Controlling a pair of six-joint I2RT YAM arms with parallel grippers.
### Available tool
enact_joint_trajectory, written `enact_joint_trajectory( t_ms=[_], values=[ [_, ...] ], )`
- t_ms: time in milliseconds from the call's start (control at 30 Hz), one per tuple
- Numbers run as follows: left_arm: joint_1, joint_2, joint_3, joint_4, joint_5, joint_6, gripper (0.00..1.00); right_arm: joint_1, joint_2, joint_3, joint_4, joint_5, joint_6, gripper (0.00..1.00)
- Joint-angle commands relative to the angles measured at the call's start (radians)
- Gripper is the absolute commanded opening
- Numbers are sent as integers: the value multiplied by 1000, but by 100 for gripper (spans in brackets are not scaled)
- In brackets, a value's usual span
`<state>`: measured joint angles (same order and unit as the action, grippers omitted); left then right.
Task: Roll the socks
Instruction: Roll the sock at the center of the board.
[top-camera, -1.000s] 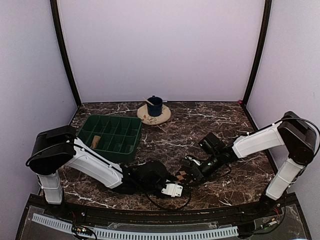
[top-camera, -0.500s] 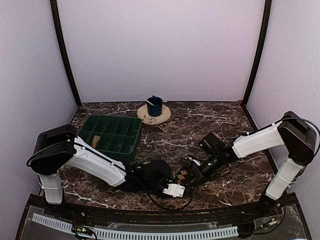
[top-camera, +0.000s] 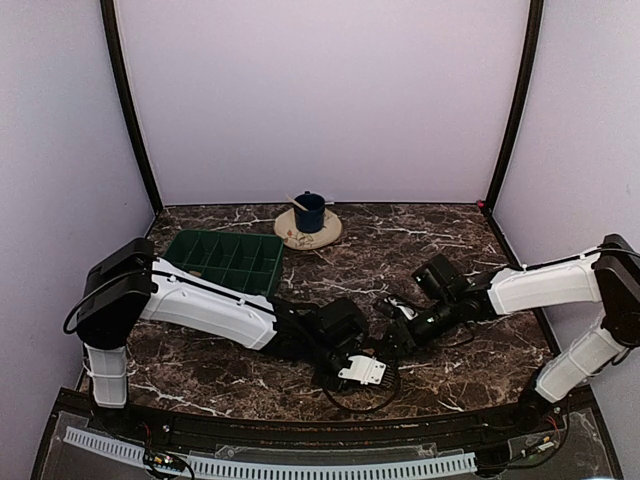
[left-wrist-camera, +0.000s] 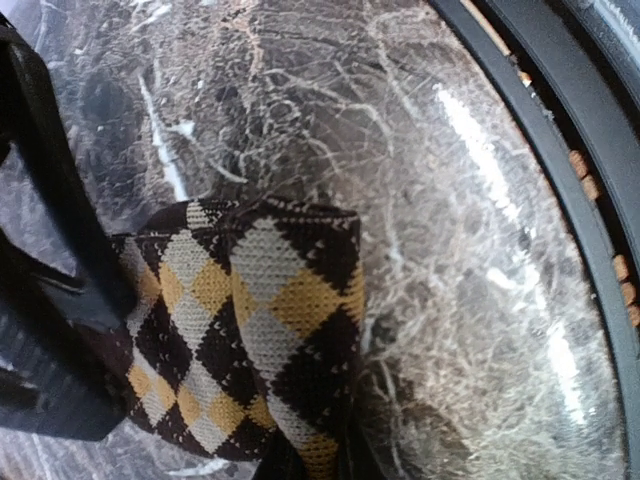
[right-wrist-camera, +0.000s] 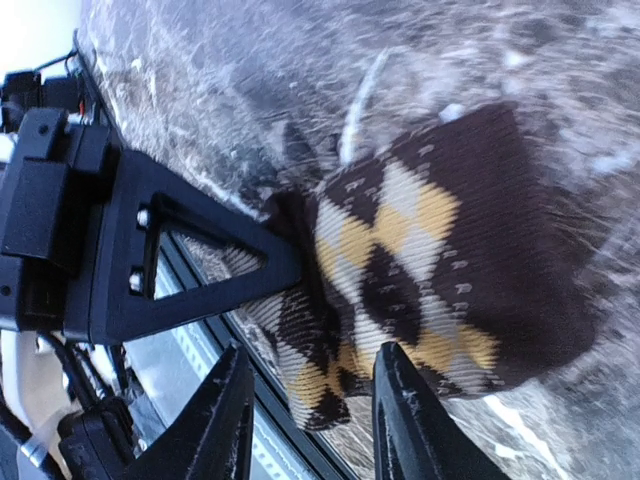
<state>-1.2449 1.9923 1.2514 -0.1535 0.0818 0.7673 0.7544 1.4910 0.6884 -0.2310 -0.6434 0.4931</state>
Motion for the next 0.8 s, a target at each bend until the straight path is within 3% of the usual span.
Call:
enact_joint_trajectory(
  t_ms=[0,200,500,767],
  values=[
    [16,53,99,-281,161,-68,6,-20,-57,-38,16,91,31,38],
    [47,120,232,-463,299,-124,7,-27,-153,-77,-11,238,65,38],
    [103,188,315,-595,440,-186,8,-16,-365,-135,-58,433,105,38],
    [128,304,412,-718,528,-212,9,127,-440,-131,-105,594,99,39]
  ],
)
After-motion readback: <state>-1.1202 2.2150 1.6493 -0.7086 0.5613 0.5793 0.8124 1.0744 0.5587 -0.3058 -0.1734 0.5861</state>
